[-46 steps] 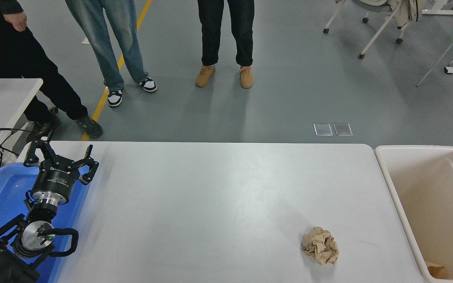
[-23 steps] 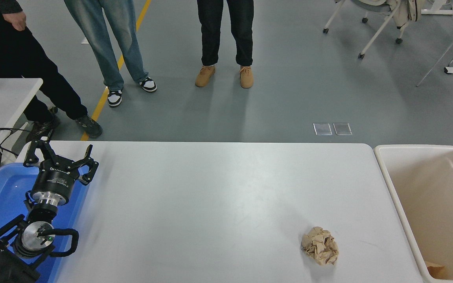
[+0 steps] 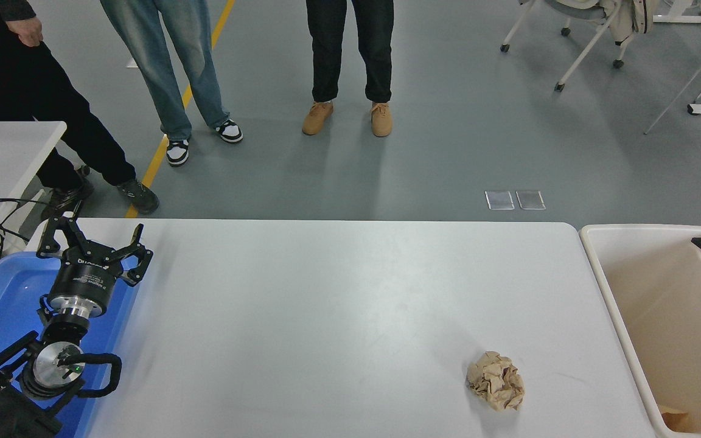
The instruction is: Clean the table surface
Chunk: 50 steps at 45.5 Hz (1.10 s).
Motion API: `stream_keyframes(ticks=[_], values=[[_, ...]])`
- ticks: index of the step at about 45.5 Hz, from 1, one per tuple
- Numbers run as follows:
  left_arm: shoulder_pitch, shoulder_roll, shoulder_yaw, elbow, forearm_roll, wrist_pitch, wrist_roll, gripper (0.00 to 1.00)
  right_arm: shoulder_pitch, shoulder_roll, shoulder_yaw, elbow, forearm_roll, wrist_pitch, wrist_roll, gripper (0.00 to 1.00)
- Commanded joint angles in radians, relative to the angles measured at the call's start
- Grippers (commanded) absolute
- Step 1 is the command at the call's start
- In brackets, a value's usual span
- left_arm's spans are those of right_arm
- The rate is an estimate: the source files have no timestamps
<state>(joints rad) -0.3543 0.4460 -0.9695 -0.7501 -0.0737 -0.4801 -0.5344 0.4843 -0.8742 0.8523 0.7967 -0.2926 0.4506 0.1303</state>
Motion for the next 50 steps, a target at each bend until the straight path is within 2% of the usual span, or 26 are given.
stream_keyframes(ticks=[1, 6, 16, 25, 42, 50], values=[[0.0, 0.0, 0.0, 0.0, 0.0, 0.0, 0.001, 0.99, 0.022, -0.051, -0.061, 0.088, -0.011, 0.126, -0.005, 0.99], [0.0, 0.0, 0.0, 0.0, 0.0, 0.0, 0.001, 0.99, 0.06, -0.072, -0.09, 0.127, -0.071, 0.141, -0.006, 0.99], [0.0, -0.001, 0.0, 0.0, 0.0, 0.0, -0.001, 0.99, 0.076, -0.068, -0.094, 0.231, -0.299, 0.126, -0.011, 0.99], [0.0, 0.0, 0.0, 0.0, 0.0, 0.0, 0.001, 0.99, 0.086, -0.075, -0.096, 0.292, -0.382, 0.132, -0.037, 0.98], [0.0, 0.0, 0.0, 0.0, 0.0, 0.0, -0.001, 0.99, 0.195, -0.094, -0.194, 0.355, -0.379, 0.126, -0.035, 0.99], [0.0, 0.0, 0.0, 0.0, 0.0, 0.0, -0.001, 0.99, 0.16, 0.075, -0.137, 0.276, -0.191, 0.082, -0.021, 0.99]])
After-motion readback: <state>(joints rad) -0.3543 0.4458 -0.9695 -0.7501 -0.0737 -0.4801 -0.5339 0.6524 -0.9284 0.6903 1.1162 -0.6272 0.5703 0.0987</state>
